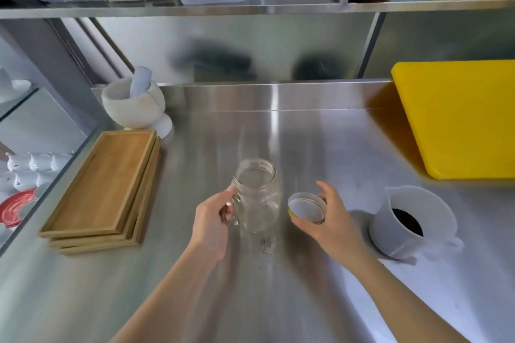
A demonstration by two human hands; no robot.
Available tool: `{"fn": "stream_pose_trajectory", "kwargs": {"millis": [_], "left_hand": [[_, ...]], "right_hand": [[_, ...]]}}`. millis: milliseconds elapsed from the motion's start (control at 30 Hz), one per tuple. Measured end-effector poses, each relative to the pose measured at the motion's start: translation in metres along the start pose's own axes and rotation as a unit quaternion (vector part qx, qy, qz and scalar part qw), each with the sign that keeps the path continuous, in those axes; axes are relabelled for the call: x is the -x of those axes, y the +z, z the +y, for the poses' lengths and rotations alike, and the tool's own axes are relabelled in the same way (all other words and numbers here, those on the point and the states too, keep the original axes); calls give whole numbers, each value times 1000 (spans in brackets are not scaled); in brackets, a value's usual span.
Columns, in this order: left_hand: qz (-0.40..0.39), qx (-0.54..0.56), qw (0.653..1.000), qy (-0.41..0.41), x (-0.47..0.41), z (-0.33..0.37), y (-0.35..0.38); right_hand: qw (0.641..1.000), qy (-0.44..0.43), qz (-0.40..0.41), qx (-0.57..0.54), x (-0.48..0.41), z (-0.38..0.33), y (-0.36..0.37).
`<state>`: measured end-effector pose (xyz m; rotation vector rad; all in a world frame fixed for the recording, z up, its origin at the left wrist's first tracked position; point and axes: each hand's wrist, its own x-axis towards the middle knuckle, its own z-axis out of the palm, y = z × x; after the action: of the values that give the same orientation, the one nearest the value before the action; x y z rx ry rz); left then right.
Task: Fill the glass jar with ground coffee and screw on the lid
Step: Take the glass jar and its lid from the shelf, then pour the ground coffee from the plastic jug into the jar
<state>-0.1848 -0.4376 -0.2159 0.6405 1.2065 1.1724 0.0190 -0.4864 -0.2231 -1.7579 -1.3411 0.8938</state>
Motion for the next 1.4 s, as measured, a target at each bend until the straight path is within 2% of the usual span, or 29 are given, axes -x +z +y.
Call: {"fn": "stream_pose_trajectory", "kwargs": {"millis": [267, 600, 867, 933, 1067, 1233, 1333, 1400], "left_hand": [[-42, -40, 998, 11, 14, -36, -11], [-89, -51, 995, 3, 14, -37, -18], [-69, -50, 996, 0, 12, -33, -23], [-49, -95, 994, 31, 11, -23, -23], [-25, -147, 977, 150, 10, 14, -2], [-103, -199, 941, 254, 25, 49, 50], [-169, -205, 930, 254, 37, 43, 84], [-212, -195, 930, 229, 43, 32, 106]], "right_hand": [[999, 9, 2, 31, 29, 25, 17], [992, -19, 7, 125, 39, 44, 25], [982, -51, 19, 183, 41, 48, 24], [981, -57, 19, 182, 42, 46, 20], [980, -68, 47, 179, 46, 39, 8], [989, -51, 82, 116, 52, 24, -15], [984, -89, 115, 106, 61, 16, -34], [975, -120, 165, 92, 68, 12, -48]]}}
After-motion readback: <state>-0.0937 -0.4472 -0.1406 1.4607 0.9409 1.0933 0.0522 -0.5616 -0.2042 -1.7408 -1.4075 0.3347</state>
